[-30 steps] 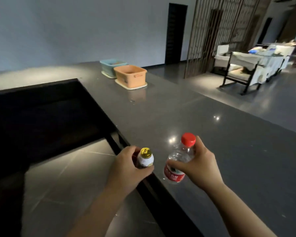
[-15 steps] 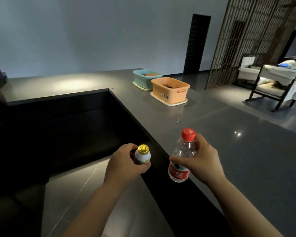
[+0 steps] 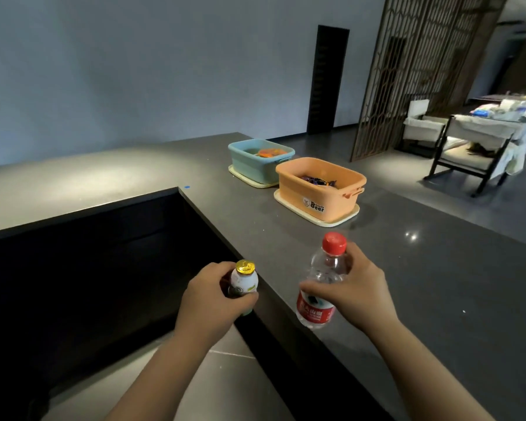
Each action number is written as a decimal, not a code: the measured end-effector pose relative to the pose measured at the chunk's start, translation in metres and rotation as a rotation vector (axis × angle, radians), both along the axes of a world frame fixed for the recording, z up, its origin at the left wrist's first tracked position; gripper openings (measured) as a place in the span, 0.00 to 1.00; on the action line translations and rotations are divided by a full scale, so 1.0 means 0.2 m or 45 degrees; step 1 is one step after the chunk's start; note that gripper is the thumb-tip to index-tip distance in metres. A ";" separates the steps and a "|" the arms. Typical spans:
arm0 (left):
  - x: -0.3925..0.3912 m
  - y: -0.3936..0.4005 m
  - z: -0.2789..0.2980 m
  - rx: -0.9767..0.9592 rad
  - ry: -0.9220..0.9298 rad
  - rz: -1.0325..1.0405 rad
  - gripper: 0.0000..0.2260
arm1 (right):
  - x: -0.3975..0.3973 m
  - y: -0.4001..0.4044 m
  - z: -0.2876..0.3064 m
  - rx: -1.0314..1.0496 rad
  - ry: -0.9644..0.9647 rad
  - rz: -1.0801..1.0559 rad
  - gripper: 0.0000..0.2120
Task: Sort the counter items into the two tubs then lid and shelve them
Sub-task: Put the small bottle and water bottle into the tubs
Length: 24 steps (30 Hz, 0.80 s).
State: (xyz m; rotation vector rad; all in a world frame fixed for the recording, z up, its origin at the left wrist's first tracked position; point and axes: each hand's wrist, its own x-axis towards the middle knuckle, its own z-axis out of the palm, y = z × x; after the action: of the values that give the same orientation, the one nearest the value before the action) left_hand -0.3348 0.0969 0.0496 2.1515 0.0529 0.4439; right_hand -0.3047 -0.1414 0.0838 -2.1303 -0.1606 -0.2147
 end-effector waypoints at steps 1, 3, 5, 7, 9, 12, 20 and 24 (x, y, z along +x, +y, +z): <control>0.11 0.05 0.00 -0.005 -0.006 -0.020 0.18 | 0.08 0.04 0.00 0.007 -0.005 -0.030 0.35; 0.33 0.15 0.00 -0.002 -0.009 -0.075 0.18 | 0.24 0.12 0.01 0.027 -0.030 -0.109 0.37; 0.56 0.24 0.02 0.021 -0.009 -0.146 0.19 | 0.38 0.19 0.02 0.053 -0.066 -0.213 0.39; 0.78 0.30 0.05 0.055 -0.011 -0.211 0.20 | 0.51 0.24 0.04 0.055 -0.098 -0.319 0.40; 1.00 0.34 0.08 0.107 -0.020 -0.277 0.19 | 0.63 0.26 0.07 0.060 -0.115 -0.421 0.41; 1.29 0.37 0.11 0.136 -0.026 -0.373 0.18 | 0.78 0.29 0.12 0.059 -0.153 -0.534 0.34; 2.00 0.23 0.22 0.117 -0.109 -0.552 0.18 | 1.29 0.23 0.27 0.005 -0.280 -0.709 0.35; 2.34 0.15 0.31 0.148 -0.162 -0.618 0.19 | 1.58 0.19 0.36 -0.003 -0.358 -0.784 0.33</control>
State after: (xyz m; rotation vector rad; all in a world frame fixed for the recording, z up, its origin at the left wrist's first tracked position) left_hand 0.1323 0.1262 0.1116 2.1497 -0.5666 0.3016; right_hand 0.0105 -0.1024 0.1549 -2.0890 0.3405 -0.8730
